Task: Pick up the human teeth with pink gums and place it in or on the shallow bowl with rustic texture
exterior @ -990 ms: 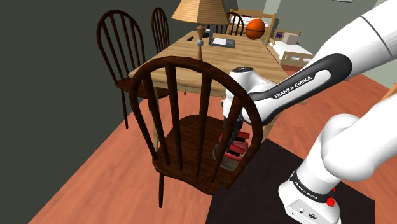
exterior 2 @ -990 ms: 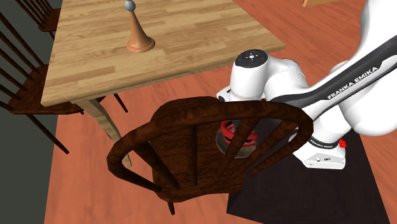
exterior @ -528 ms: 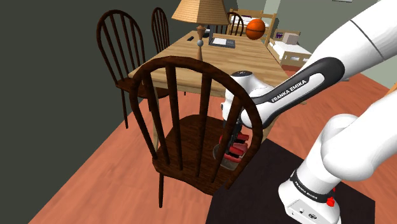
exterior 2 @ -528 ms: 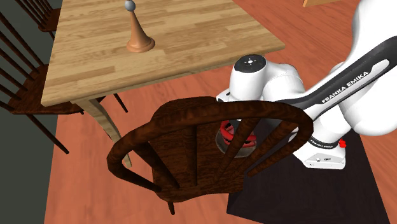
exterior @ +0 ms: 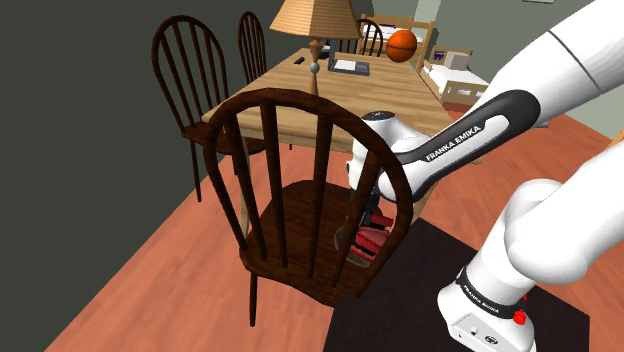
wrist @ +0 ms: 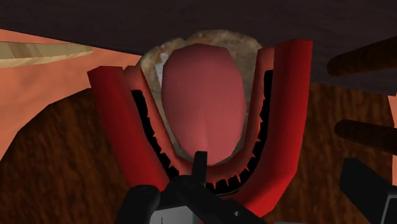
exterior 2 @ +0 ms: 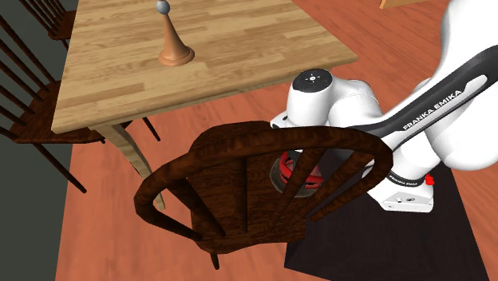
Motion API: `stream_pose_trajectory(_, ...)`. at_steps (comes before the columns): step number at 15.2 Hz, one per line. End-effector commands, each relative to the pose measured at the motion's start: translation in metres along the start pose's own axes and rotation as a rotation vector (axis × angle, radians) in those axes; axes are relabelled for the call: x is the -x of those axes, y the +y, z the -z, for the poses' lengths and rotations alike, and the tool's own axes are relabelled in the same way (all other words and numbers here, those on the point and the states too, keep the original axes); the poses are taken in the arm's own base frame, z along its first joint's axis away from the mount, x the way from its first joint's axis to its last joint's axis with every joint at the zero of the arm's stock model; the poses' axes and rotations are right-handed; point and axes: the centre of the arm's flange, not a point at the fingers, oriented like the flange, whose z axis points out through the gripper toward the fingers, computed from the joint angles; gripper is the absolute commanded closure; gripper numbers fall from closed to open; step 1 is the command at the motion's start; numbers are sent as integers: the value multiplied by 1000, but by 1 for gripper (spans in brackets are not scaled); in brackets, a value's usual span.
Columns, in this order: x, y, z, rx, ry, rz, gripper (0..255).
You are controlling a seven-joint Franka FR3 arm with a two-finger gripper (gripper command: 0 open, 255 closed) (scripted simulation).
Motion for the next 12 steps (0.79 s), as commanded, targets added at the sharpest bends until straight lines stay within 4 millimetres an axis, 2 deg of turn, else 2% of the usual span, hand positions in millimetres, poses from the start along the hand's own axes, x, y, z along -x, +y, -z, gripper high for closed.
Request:
stream_pose_trajectory(1, 9, -10, -10, 17, -25, 43, 0)
stream_pose_trajectory(5, 8, -11, 40, 17, -25, 43, 0)
stream_pose_trajectory(12, 8, -11, 40, 17, -25, 43, 0)
